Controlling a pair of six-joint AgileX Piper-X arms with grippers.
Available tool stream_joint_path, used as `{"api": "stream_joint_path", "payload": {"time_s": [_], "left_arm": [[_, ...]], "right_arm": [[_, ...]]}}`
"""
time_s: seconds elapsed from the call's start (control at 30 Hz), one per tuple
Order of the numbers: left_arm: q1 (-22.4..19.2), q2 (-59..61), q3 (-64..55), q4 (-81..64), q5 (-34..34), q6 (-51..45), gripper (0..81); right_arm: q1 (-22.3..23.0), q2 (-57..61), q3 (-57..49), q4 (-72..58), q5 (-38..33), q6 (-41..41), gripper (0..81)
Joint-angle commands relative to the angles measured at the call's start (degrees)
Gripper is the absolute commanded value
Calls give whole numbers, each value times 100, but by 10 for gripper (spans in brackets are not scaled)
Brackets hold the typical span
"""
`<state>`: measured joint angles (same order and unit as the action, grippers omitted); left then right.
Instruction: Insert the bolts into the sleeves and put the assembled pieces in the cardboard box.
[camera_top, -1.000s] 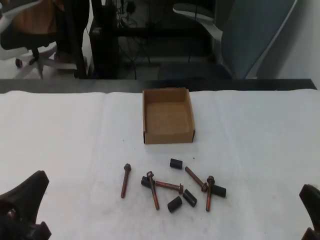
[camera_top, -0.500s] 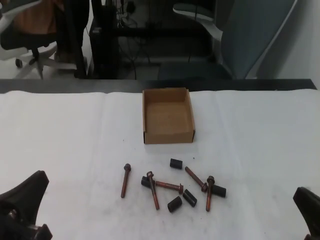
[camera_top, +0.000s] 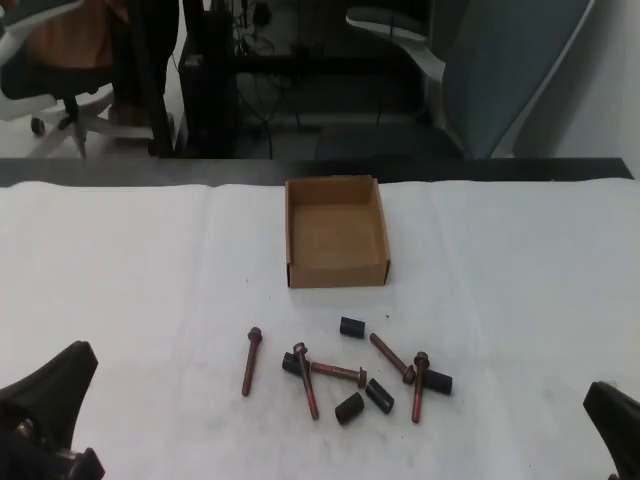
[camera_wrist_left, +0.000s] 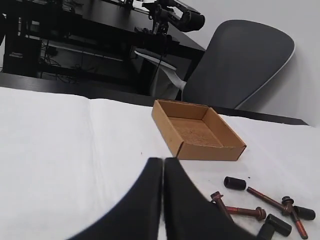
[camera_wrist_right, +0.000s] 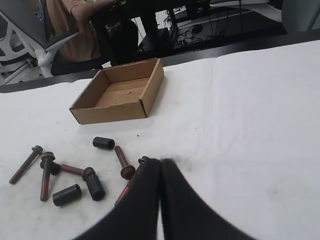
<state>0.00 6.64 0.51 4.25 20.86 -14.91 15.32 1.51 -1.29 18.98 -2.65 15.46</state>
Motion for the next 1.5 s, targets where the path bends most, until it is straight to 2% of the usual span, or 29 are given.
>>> {"api": "stream_joint_path", "payload": {"time_s": [0.0, 0.1, 0.2, 0.23, 0.3, 0.37, 0.43, 0.47, 0.5, 0.57, 0.73, 0.97, 1.2, 1.33, 1.47], "left_arm": [[0, -56, -52, -21, 1, -19, 18], [0, -56, -52, -21, 44, -65, 18], [-20, -56, -52, -89, 591, -179, 4], [-66, -56, -52, -118, 930, -179, 38], [-205, -56, -52, -44, 1083, -111, 133], [-385, -36, -236, 168, 795, 70, 230], [-603, 62, -473, 431, 195, 408, 311], [-712, 162, -613, 552, -60, 541, 346], [-828, 308, -706, 666, -194, 615, 358], [-1046, 680, -932, 901, -345, 786, 360], [-1762, 2238, -1657, 1233, -1014, 1071, 360], [-2642, 5286, -3252, 1488, -1841, 1088, 360], [-2655, 7716, -5189, 2927, -1990, 1015, 360], [-2637, 8552, -5714, 2885, -1903, 1015, 360], [-2659, 9084, -6052, 2854, -1705, 1015, 360]], "right_arm": [[-26, 5, 7, 7, -27, -3, 6], [-26, 5, 7, 5, -163, -3, 6], [-14, 5, 7, -127, -898, 126, 6], [0, 5, 7, -226, -1090, 127, 6], [66, 51, -34, -387, -1256, 63, 20], [128, 204, -167, -333, -1240, -106, 98], [179, 488, -345, -251, -1212, -324, 225], [205, 714, -501, -158, -1144, -438, 323], [215, 991, -661, -35, -1119, -555, 395], [244, 1603, -1007, 296, -1079, -857, 461], [275, 3813, -2321, 1186, -962, -2373, 445], [275, 6934, -4484, 2231, -881, -3605, 445], [275, 8776, -5766, 2795, -724, -4694, 445], [325, 9100, -5865, 2747, -784, -5260, 445], [428, 9273, -5865, 2794, -886, -5365, 445]]}}
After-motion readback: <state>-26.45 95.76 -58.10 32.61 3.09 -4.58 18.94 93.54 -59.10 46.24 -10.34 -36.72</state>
